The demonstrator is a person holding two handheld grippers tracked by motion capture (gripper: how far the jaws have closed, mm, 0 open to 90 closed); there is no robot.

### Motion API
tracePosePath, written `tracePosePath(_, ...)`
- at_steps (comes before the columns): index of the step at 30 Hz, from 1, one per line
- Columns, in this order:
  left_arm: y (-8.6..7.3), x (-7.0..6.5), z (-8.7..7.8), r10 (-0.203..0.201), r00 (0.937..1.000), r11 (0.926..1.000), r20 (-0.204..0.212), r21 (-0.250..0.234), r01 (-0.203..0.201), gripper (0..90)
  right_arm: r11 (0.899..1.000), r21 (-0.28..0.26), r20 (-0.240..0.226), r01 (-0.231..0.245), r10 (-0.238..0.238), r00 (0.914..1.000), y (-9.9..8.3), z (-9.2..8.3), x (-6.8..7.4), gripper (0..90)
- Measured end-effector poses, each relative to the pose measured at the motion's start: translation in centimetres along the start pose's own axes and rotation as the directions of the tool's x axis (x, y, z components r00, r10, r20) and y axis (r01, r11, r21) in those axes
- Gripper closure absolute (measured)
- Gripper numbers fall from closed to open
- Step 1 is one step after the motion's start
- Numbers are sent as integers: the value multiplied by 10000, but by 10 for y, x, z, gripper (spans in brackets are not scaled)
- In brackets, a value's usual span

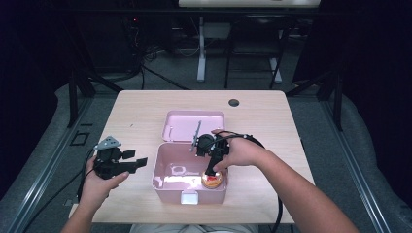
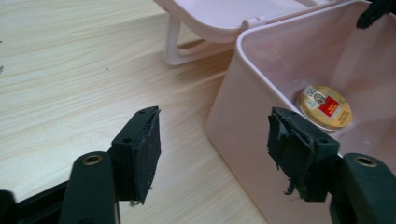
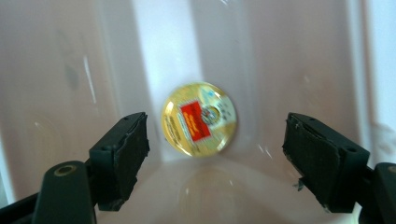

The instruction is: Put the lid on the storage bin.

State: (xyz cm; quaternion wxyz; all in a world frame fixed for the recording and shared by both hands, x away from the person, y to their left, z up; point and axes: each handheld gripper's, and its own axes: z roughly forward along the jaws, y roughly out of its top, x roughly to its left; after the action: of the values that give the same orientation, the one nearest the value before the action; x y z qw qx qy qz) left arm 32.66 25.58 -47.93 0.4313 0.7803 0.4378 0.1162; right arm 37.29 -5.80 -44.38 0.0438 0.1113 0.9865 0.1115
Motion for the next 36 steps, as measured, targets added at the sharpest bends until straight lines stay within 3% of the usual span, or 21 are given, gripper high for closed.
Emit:
tracePosePath(6,2,-8,5,382,9993,9985,9,389,-382,278,9943,-247,147,-1040,1044,9944,-4,-12,-10,196)
tracePosePath(9,3,-11,7,495,9987,9972,119,556,-501,259,9914,-374,300,-1255,1267,9915,-7,-14,-13,148)
tracePosePath(12,4,-13,8,691,9976,9962,89,531,-695,259,9877,-429,358,-1500,1516,9878,-10,-16,-18,138)
tracePosePath(17,5,-11,6,535,9984,9980,169,339,-541,266,9790,-719,493,-1907,1945,9797,-14,-22,-27,139)
tracePosePath(25,6,-9,4,388,9991,9992,185,114,-390,341,9625,-1346,691,-2355,2462,9668,-17,-26,-41,300)
tracePosePath(27,6,-9,3,385,9991,9992,192,88,-387,352,9568,-1356,746,-2571,2687,9603,-18,-26,-45,301)
tracePosePath(30,7,-10,2,411,9990,9992,197,19,-412,364,9400,-1340,744,-3137,3252,9427,-19,-27,-52,333)
tracePosePath(33,8,-13,1,603,9974,9981,398,-179,-597,382,9232,-1448,771,-3559,3691,9262,-22,-27,-56,348)
tracePosePath(36,9,-17,0,884,9951,9960,450,-200,-876,405,9093,-1544,547,-3864,3984,9156,-25,-28,-58,403)
